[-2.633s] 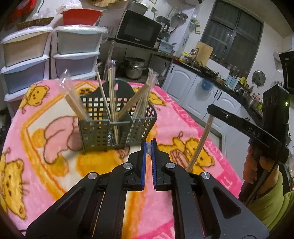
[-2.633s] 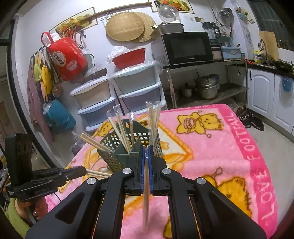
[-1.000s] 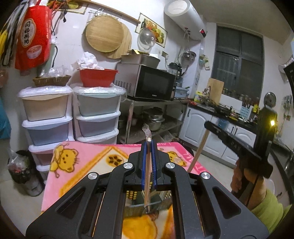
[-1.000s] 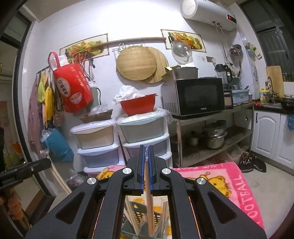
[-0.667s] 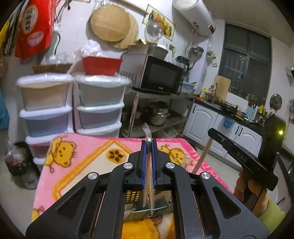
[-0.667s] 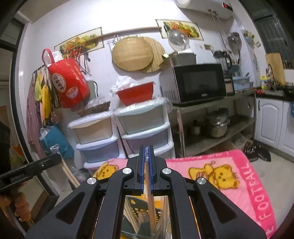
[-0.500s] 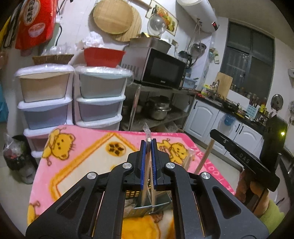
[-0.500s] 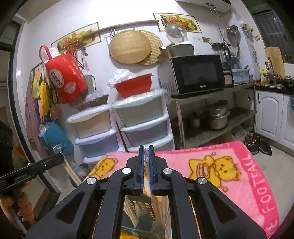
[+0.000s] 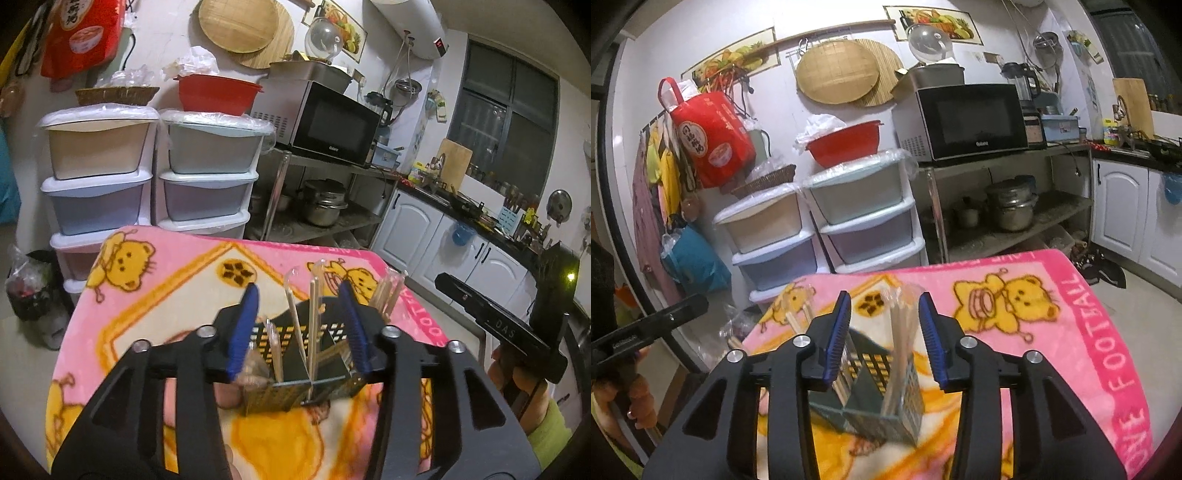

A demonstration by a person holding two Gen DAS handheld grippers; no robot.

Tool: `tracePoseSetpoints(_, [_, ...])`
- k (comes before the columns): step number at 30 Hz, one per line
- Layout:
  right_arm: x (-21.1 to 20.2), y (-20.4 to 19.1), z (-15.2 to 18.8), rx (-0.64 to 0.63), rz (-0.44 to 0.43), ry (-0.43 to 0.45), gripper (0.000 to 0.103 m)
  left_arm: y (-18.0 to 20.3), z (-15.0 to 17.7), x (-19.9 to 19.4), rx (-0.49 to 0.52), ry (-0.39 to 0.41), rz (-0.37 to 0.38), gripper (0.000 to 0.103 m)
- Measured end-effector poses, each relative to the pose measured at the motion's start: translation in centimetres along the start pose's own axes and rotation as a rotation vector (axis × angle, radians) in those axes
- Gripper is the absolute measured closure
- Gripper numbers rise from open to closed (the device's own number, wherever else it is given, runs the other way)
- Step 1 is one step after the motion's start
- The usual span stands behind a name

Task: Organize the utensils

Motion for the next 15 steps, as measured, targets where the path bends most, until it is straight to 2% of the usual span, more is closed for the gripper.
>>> tracePoseSetpoints(2, [-0.6,0.2,0.5,-0.006,0.009,-0.010,0.061,0.0,0.3,-0.6,-0.005,0.006,0.002,0.056])
tracePoseSetpoints(4, [-1.0,0.4,1.1,-0.012,0.018,-0.023,0.060,0.0,0.6,-1.2,-0.008,0.014,0.002,0.046])
tracePoseSetpoints(7, [-1.9,0.6,1.9,-0.019,0.023,-0.042,0.056,0.0,1.2,-2.1,-0.004,0.012,0.001,0.039])
tracePoseSetpoints(15, [-4.3,0.8,4.2,-0.029,0.028,-0.077,0.046,0.7,4.6,-3.0,-0.013,-0.036,0.007,0.016])
Point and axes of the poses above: each gripper's, at about its wrist camera, not at the fingertips, and x roughly the way its jaws point, y to its right, z to its underside, the point moved 1 cm from there along x, roughly the way its jaws point, and after that the axes turned 5 degrees about y, right-handed, at the moved point
